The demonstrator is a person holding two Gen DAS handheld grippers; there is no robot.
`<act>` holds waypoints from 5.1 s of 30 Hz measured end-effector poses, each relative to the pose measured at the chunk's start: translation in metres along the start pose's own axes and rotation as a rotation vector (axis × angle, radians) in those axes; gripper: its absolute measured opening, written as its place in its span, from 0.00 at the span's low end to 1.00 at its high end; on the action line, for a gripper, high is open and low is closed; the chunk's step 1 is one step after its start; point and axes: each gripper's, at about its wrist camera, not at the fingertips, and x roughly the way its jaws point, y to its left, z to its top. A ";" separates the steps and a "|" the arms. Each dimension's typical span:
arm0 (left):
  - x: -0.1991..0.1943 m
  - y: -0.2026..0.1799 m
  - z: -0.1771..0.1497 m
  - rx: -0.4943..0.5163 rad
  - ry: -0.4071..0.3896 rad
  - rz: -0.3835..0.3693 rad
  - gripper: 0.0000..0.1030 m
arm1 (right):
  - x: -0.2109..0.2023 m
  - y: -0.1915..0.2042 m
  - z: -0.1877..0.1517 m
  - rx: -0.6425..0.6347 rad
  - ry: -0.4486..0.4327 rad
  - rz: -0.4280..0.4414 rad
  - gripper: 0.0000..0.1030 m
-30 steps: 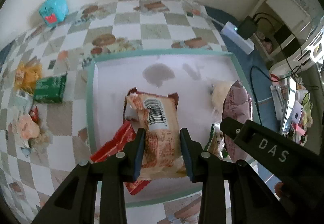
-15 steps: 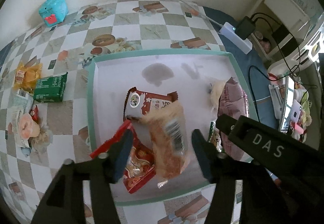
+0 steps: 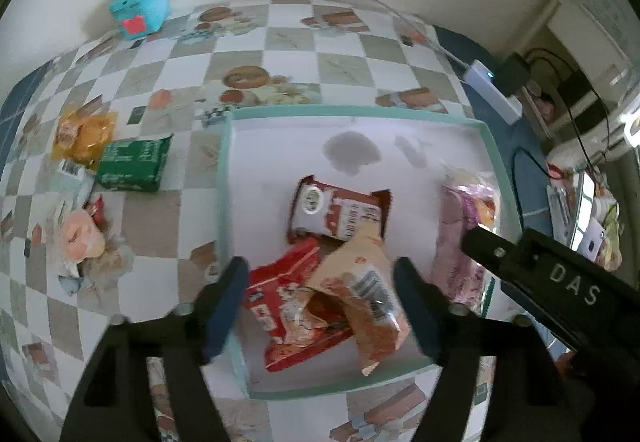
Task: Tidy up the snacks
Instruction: 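Open both grippers to drop the orange and pink bags into the tray, then move both grippers back toward the remaining snack pile, then grasp the orange jelly cup with the right gripper while the left grasps the white pack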
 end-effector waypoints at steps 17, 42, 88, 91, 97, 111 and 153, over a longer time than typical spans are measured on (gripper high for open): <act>-0.010 0.096 0.002 -0.356 -0.008 0.012 0.94 | 0.003 -0.003 -0.001 0.017 -0.021 -0.006 0.99; -0.033 0.192 -0.018 -0.657 -0.007 0.043 0.94 | 0.011 -0.020 0.003 0.070 -0.041 -0.144 0.99; -0.063 0.325 -0.049 -0.752 -0.060 0.219 0.94 | 0.008 0.180 -0.102 -0.563 -0.112 0.047 0.99; -0.056 0.331 -0.046 -0.748 -0.046 0.215 0.94 | 0.012 0.195 -0.110 -0.593 -0.101 0.071 0.99; -0.026 0.335 -0.037 -0.708 0.028 0.201 0.94 | 0.027 0.220 -0.122 -0.639 -0.077 0.080 0.99; -0.004 0.351 -0.025 -0.714 0.069 0.246 0.94 | 0.064 0.256 -0.141 -0.702 -0.008 0.075 0.99; -0.007 0.331 -0.005 -0.643 0.053 0.150 0.94 | 0.087 0.272 -0.147 -0.728 0.070 0.165 0.48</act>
